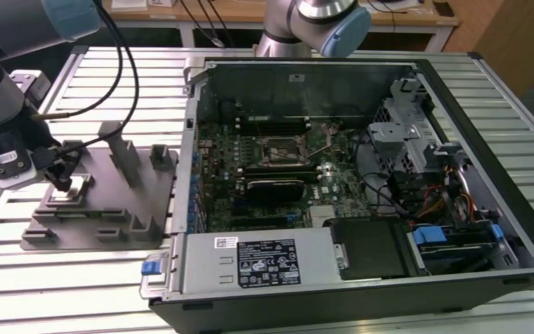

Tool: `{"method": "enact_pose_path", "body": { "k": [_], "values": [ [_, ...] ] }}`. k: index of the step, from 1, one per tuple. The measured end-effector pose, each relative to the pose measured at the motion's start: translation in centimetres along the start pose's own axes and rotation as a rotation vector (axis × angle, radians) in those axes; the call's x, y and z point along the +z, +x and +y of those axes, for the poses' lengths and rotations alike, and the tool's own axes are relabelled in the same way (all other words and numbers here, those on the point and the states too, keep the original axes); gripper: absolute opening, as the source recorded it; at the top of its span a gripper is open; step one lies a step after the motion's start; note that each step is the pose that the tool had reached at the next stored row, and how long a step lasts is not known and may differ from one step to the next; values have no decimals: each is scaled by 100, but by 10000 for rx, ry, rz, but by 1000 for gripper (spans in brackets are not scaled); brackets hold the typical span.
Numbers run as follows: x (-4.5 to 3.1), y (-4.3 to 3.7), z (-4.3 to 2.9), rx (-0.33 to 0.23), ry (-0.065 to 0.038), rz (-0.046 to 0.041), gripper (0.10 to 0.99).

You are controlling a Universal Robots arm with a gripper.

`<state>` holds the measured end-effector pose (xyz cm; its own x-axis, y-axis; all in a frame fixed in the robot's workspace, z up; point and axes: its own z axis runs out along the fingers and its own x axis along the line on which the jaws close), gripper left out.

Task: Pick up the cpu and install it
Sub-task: 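Pick up the cpu and move it towards the insertion slot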

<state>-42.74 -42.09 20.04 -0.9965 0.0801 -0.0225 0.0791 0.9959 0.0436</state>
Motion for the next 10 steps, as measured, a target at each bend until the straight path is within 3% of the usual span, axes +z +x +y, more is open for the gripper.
{"method": "enact_pose_path", "body": {
  "k": [8,10],
  "values": [
    [3,0,0,0,-2,-3,114],
    [3,1,0,0,-2,-2,165]
  ]
}}
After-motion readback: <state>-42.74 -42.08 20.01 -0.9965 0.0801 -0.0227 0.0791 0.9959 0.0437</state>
